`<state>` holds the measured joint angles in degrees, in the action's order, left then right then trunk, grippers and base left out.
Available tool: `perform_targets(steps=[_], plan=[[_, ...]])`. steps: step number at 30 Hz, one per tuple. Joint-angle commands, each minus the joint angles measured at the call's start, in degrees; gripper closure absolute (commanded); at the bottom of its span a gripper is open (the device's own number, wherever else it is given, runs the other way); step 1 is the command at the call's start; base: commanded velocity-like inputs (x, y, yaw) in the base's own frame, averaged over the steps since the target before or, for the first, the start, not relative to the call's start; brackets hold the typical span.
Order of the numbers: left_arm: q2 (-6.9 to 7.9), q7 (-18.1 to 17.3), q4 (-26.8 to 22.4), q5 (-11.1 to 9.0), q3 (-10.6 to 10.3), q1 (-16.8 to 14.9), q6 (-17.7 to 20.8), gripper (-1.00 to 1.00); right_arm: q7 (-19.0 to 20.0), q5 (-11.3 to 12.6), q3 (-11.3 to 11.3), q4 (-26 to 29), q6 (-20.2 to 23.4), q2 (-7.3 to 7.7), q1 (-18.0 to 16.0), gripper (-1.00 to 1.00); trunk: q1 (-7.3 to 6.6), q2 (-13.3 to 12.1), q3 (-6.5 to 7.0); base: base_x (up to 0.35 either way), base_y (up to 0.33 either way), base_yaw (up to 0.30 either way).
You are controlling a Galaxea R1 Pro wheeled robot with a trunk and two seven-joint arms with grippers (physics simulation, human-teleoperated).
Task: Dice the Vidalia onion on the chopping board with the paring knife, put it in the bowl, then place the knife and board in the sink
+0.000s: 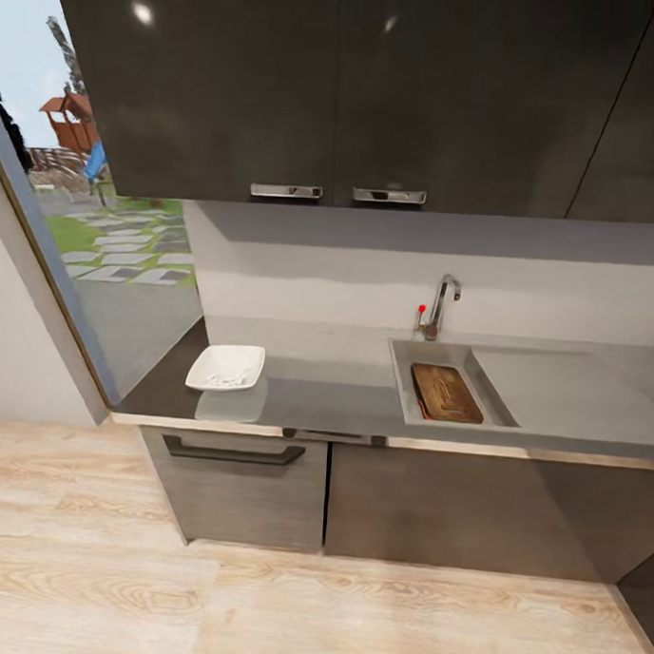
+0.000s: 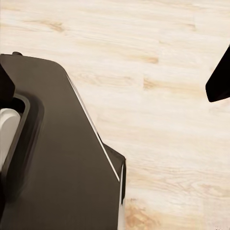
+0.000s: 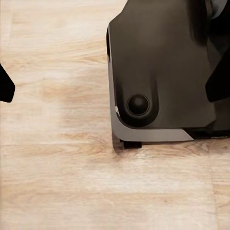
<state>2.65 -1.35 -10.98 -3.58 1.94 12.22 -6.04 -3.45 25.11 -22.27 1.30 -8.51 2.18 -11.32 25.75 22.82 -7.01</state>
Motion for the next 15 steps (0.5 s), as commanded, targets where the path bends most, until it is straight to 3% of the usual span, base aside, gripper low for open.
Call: perform_targets(steps=[1, 15], plan=[[-0.01, -0.1, -0.1, -0.4, 0.2, 0.0, 0.0, -1.0, -0.2, 0.5, -0.5, 0.0, -0.1, 0.01, 0.0, -1.0, 0.03, 0.1, -0.01, 0.0, 0.0, 0.0], [-0.01, -0.1, -0.1, -0.4, 0.2, 0.0, 0.0, -1.0, -0.2, 0.7, -0.5, 0.0, -0.1, -0.15, 0.0, -1.0, 0.03, 0.1, 1.28, 0.0, 0.0, 0.0]])
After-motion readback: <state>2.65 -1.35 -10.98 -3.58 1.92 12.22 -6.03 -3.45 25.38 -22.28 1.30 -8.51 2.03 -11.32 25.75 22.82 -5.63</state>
